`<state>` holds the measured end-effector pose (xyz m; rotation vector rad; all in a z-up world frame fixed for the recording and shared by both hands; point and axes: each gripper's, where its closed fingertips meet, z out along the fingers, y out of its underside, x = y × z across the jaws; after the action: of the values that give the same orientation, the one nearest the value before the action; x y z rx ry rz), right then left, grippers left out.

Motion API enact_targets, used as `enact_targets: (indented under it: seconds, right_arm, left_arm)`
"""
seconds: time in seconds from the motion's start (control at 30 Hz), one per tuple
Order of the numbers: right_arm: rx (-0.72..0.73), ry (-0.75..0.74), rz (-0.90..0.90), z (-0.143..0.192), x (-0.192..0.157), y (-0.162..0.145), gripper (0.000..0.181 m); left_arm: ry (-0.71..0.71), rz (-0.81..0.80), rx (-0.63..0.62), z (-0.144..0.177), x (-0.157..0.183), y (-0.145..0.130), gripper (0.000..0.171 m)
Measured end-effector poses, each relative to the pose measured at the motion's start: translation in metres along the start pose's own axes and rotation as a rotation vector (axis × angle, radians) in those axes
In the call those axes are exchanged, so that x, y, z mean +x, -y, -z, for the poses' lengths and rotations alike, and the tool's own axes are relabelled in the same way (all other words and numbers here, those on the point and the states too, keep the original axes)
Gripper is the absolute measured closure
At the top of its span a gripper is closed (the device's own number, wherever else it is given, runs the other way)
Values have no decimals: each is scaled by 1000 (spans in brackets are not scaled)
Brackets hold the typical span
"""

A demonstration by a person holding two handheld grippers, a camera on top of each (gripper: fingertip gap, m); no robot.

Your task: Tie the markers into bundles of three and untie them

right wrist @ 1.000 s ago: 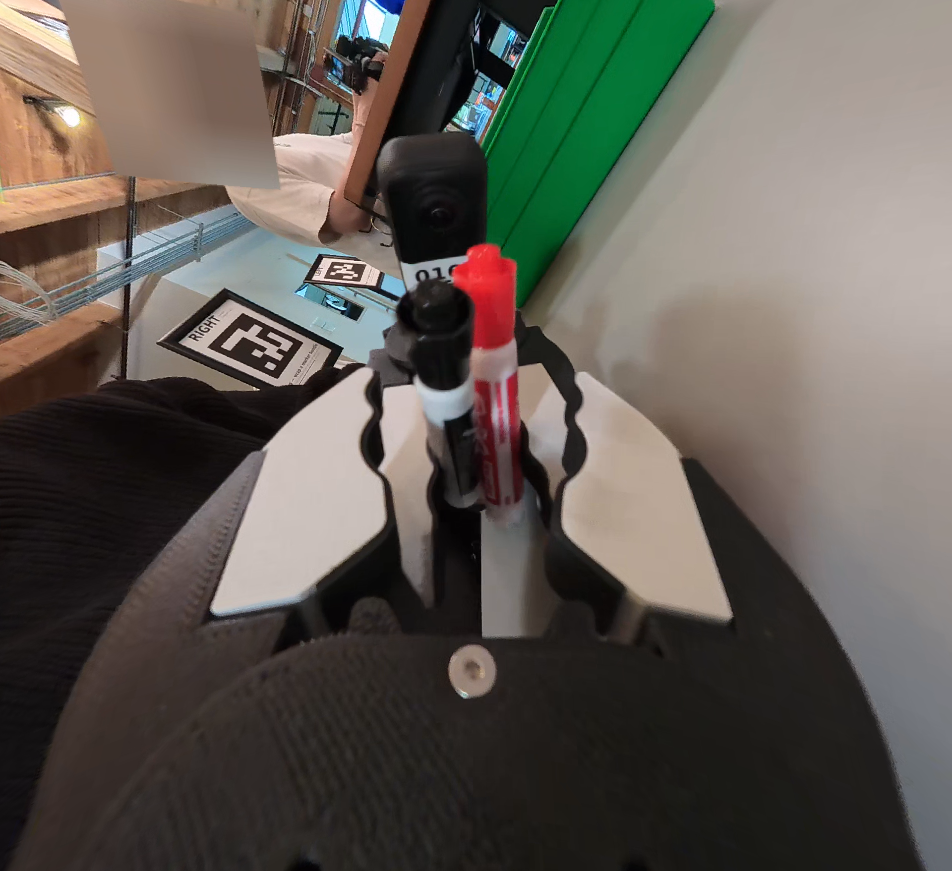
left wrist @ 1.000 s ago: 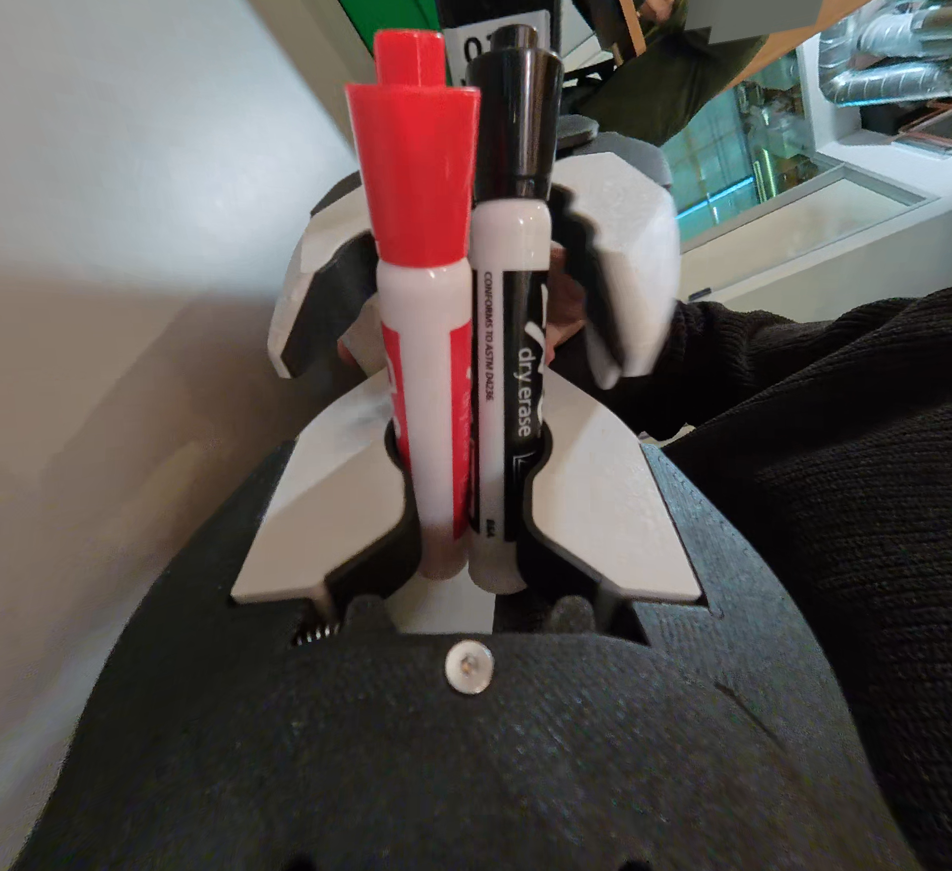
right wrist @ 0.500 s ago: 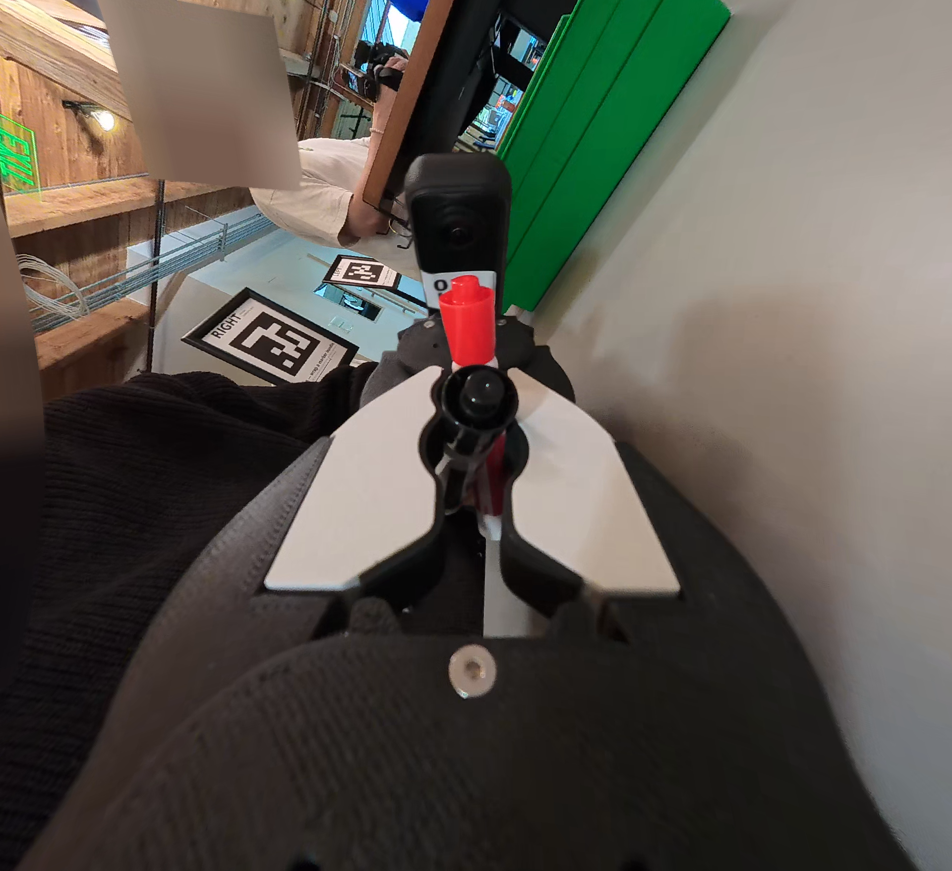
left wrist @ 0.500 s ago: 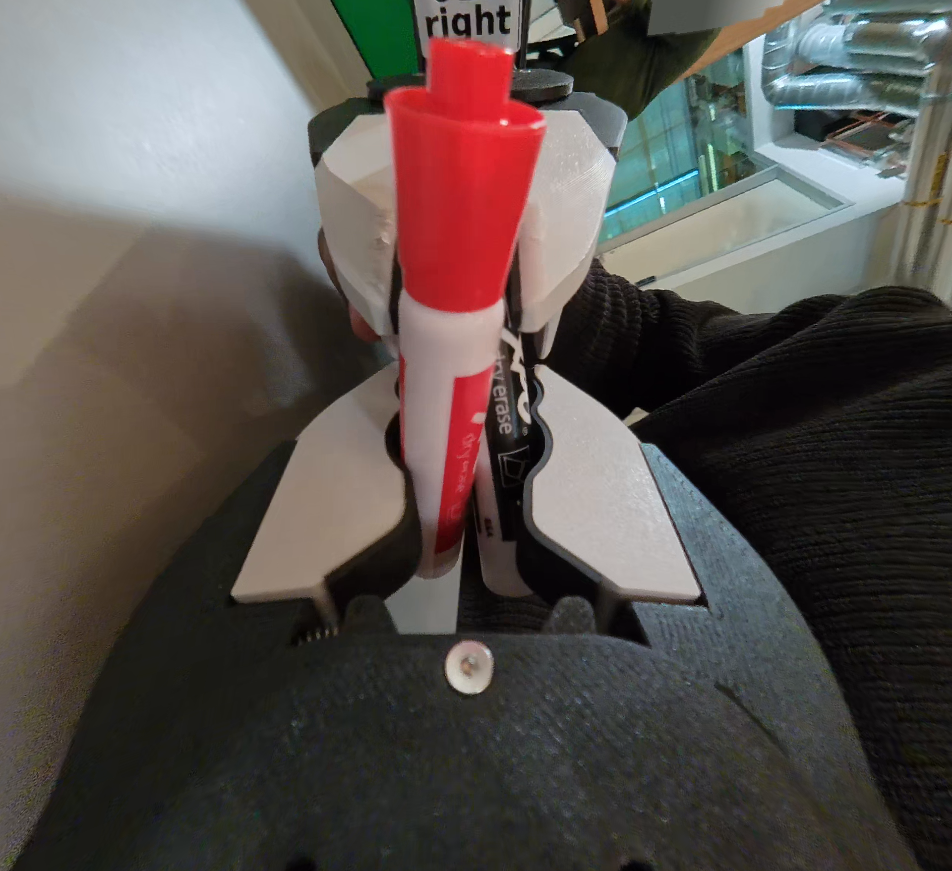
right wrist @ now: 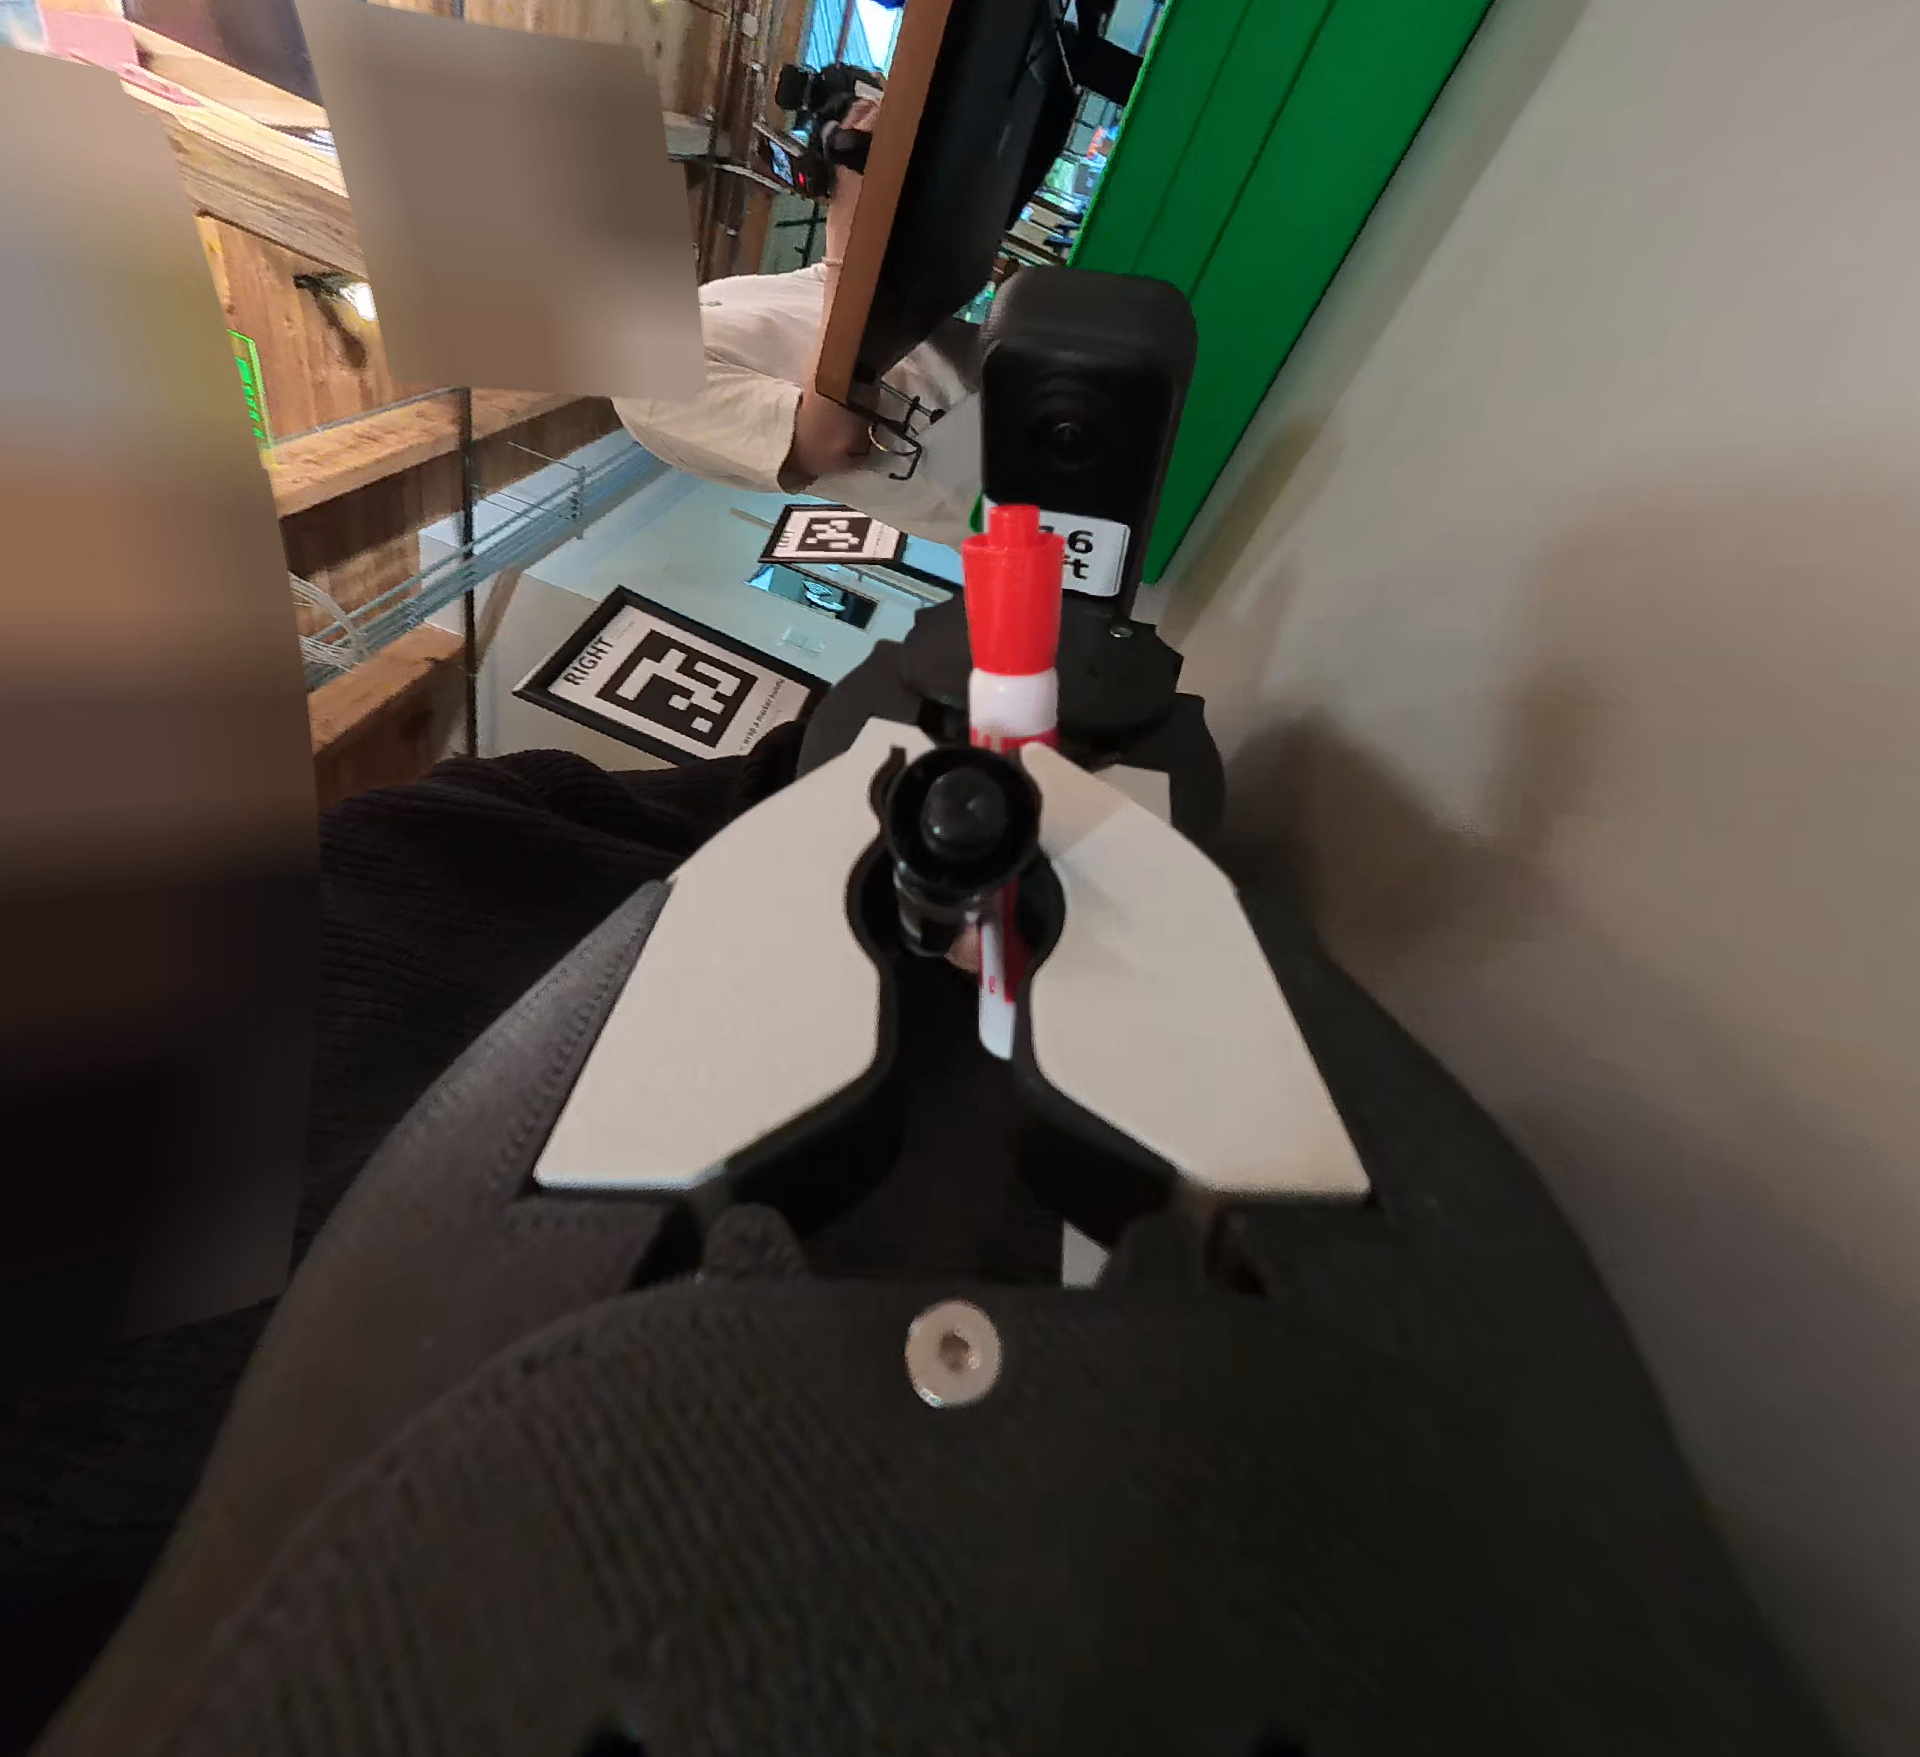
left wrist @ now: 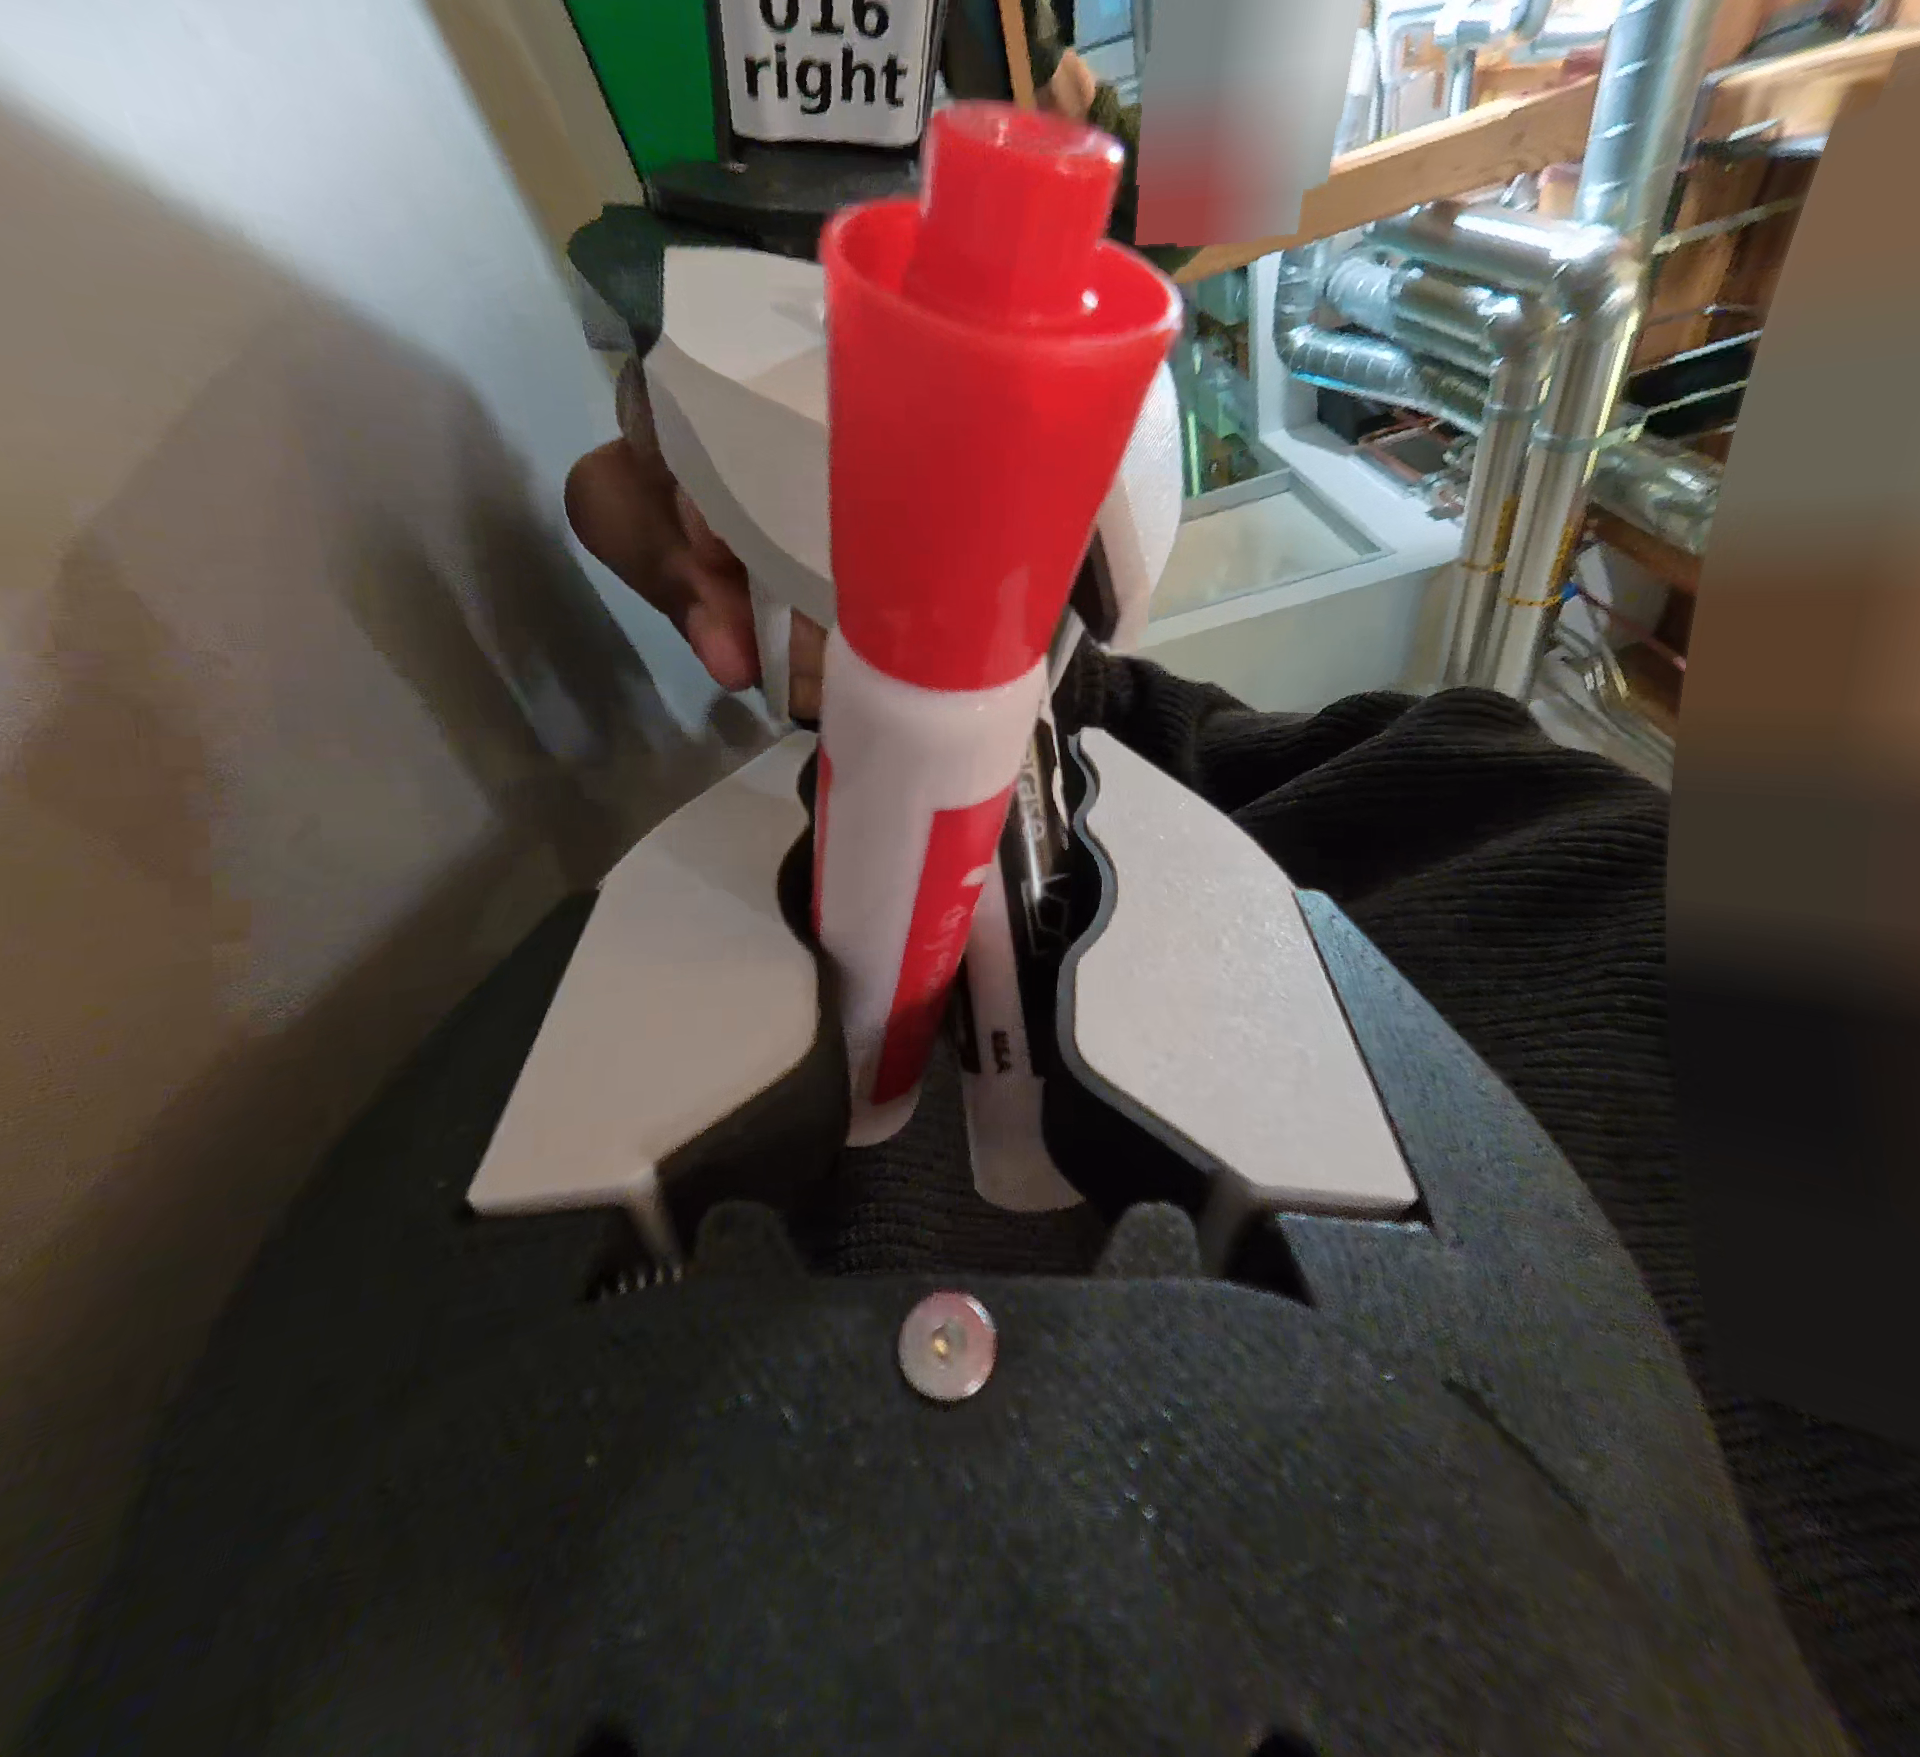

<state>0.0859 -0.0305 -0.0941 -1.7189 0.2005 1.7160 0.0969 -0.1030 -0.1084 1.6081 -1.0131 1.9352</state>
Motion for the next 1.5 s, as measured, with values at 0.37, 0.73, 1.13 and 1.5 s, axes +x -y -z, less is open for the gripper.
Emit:
enact_targets:
  seconds: [0.37, 0.73, 1.13, 1.5]
  right_arm:
    - [58, 44, -13, 11, -3, 10, 163]
    - [146, 48, -27, 25, -4, 25, 163]
    - [202, -4, 39, 42, -7, 39, 163]
    - [70, 62, 57, 36, -18, 22, 163]
  left_arm:
    - [-33, -9, 88, 7, 6, 15, 128]
    - [-71, 19, 105, 8, 9, 18, 127]
    - [-69, 6, 100, 8, 9, 17, 156]
    - [-31, -95, -116, -5, 10, -19, 157]
